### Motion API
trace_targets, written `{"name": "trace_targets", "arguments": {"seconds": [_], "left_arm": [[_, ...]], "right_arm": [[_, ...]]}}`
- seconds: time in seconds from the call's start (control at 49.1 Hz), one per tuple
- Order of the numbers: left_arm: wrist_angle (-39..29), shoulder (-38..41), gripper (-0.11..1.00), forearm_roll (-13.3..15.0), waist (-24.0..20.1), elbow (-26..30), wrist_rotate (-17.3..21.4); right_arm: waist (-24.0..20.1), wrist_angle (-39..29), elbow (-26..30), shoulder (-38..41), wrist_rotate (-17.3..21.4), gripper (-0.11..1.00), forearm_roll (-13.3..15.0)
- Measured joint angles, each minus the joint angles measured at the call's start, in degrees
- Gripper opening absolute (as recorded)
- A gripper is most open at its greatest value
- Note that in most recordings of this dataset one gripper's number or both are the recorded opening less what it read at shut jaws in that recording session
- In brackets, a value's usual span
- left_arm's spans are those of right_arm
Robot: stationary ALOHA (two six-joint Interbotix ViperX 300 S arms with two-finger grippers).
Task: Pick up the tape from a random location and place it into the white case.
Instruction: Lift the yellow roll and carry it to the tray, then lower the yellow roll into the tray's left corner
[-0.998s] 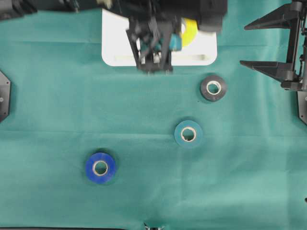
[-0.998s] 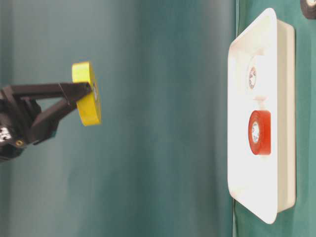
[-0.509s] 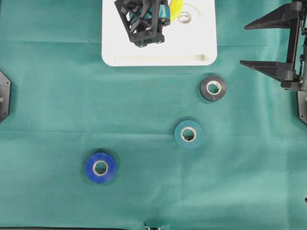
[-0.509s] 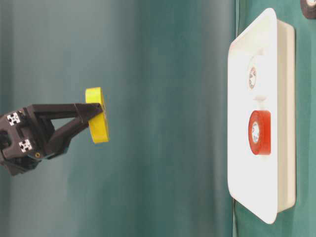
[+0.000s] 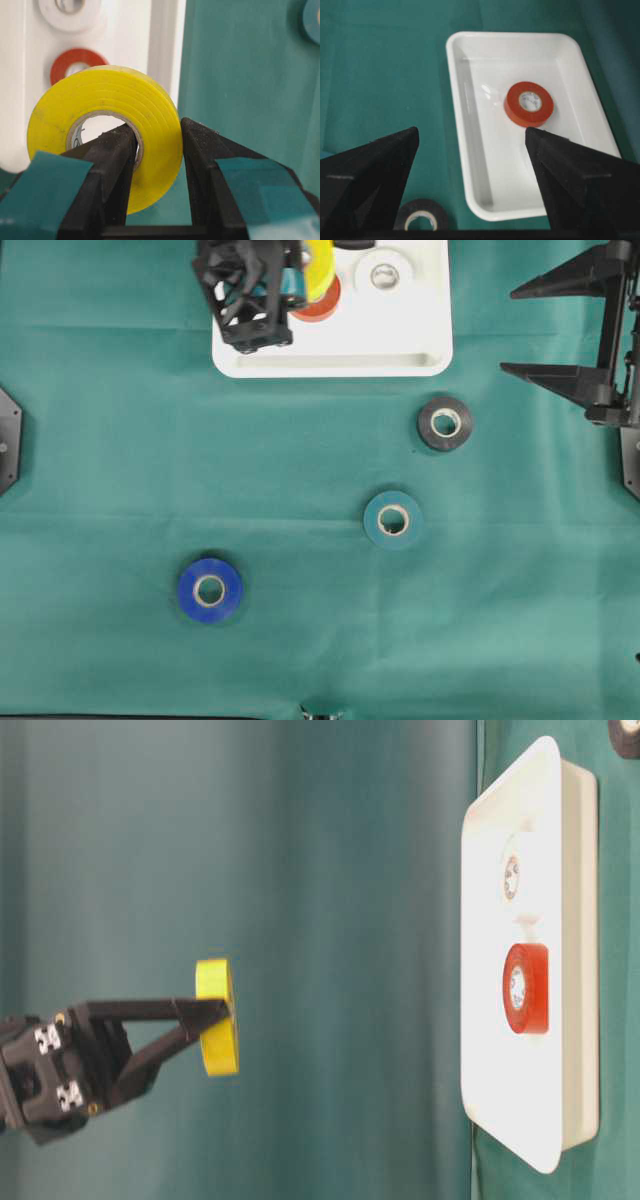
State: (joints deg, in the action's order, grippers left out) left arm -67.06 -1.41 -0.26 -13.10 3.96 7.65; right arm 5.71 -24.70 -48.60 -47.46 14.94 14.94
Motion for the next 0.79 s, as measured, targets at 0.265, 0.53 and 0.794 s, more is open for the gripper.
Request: {"name": "trace_targets", "arguments": {"seconds": [0.265,0.53,0.794], "left_arm": [[2.4,-2.4,0.24,0.0,-0.1,-3.6,-0.3],[2.8,-2.4,0.24,0.0,-0.3,-3.7,-0.2],[3.8,-2.5,0.24,0.0,-0.4,-4.3,-0.2]], "right_arm": [[0.2,0.1,-0.1,0.0,0.0,0.86,0.0],[0.4,0.0,0.0,0.0,0.0,0.86,0.0],[0.4,0.1,-0.1,0.1,0.0,0.86,0.0]]}}
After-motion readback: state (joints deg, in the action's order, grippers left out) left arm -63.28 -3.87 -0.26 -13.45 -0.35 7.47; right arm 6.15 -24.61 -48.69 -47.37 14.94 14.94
